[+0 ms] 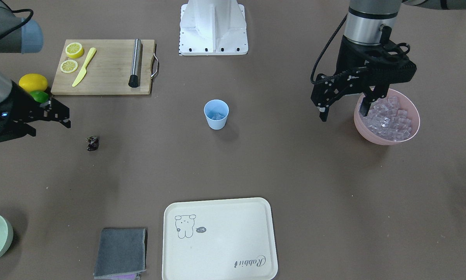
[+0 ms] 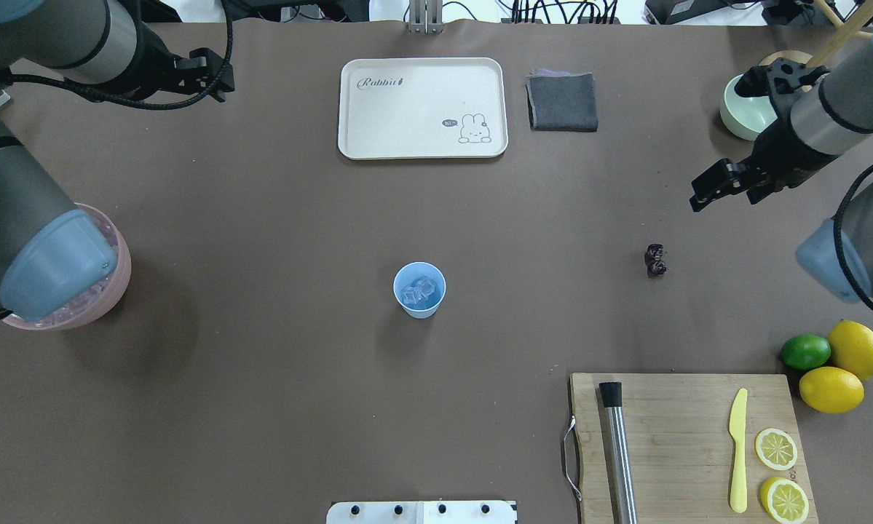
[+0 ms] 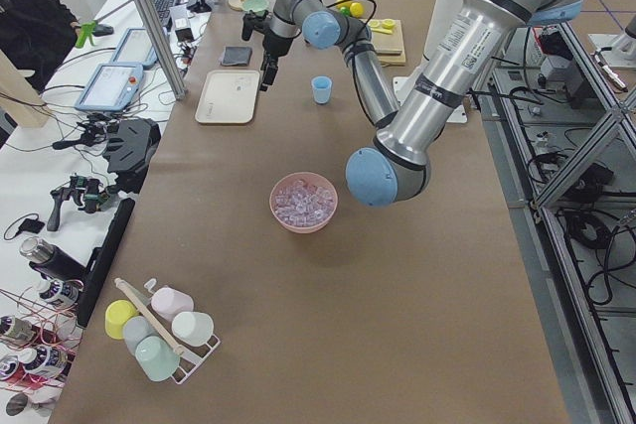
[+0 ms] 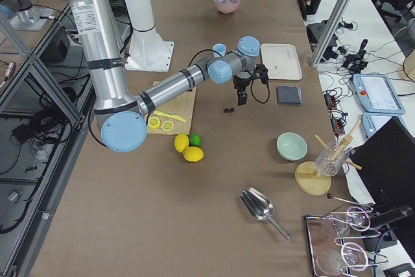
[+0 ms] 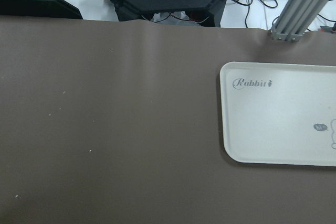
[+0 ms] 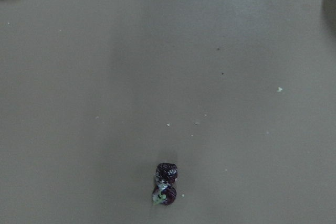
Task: Put ice and cherries in cup
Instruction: 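Raise the left arm away from the cup while the right gripper moves toward the cherries, then lower the right gripper onto the dark red cherries and grasp them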
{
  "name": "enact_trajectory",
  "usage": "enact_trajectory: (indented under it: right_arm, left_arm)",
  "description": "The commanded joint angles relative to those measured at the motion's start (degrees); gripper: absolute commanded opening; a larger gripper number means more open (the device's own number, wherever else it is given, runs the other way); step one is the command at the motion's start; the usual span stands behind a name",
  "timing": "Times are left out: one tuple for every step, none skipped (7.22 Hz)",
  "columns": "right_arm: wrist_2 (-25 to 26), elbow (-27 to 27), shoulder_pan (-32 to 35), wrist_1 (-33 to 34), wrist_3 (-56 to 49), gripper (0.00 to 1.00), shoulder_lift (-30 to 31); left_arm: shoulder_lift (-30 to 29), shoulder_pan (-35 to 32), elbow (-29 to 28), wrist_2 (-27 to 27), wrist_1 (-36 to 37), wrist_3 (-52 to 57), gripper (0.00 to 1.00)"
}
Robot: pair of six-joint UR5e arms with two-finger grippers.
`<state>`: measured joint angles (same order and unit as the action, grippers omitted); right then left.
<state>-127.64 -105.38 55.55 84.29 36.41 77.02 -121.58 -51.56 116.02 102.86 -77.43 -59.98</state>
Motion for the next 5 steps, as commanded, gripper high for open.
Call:
enact_trajectory:
  right_arm:
    - [8.80, 2.97, -8.51, -7.89, 12.13, 1.00, -0.38]
    - [10.03, 4.03, -9.49, -9.04, 12.54, 1.00, 0.05]
    - [11.52, 5.96, -10.02, -9.14, 12.81, 1.00, 0.06]
    - [11.71, 7.20, -10.03, -10.54, 12.81, 1.00, 0.14]
    - [11.71, 7.47, -9.94, -10.64, 12.81, 0.99, 0.32]
  left_arm:
    - [1.69, -0.29, 0.08, 0.50, 0.08, 0.04, 0.98]
    - [1.70, -0.47, 0.08, 0.50, 0.08, 0.04, 0.98]
    - [1.70, -1.17, 0.00, 0.59, 0.08, 0.04, 0.98]
    - [1.61, -1.17, -0.09, 0.59, 0.17, 0.04, 0.98]
    - [1.61, -1.26, -0.18, 0.59, 0.17, 0.04, 0.98]
